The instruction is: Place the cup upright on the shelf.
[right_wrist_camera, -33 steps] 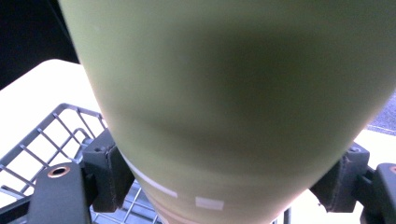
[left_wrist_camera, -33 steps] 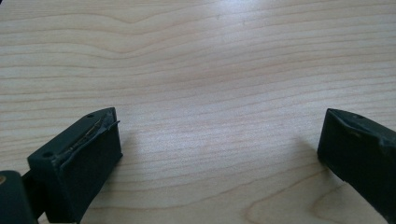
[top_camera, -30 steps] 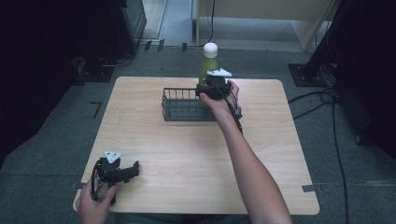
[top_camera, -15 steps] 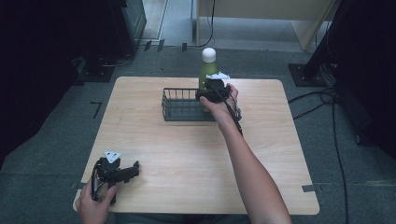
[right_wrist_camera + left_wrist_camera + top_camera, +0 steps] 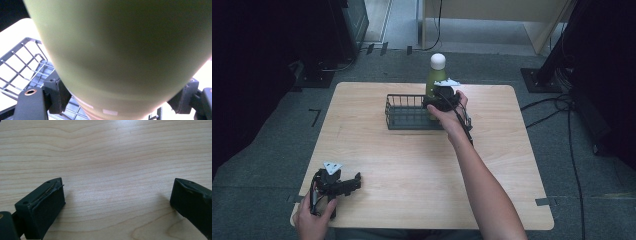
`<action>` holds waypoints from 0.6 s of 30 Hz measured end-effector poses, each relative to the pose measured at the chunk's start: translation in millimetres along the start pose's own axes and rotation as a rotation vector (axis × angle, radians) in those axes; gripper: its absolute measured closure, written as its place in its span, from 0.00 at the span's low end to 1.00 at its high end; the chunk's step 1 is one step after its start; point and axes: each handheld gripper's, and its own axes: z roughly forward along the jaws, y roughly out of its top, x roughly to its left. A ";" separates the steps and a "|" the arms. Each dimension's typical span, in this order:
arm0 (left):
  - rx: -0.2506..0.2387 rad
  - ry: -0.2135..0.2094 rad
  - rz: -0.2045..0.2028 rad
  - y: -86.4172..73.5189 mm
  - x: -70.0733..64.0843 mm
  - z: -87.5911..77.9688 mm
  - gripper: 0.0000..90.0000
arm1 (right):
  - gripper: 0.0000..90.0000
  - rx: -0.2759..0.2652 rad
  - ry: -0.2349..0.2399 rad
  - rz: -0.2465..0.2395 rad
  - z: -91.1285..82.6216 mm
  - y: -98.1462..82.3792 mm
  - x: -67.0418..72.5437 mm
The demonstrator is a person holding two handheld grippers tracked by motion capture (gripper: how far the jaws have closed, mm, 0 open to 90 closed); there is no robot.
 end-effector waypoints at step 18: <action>0.000 0.000 0.000 0.1 0.0 0.0 0.00 | 0.15 -0.005 0.014 -0.024 -7.6 -1.9 -4.3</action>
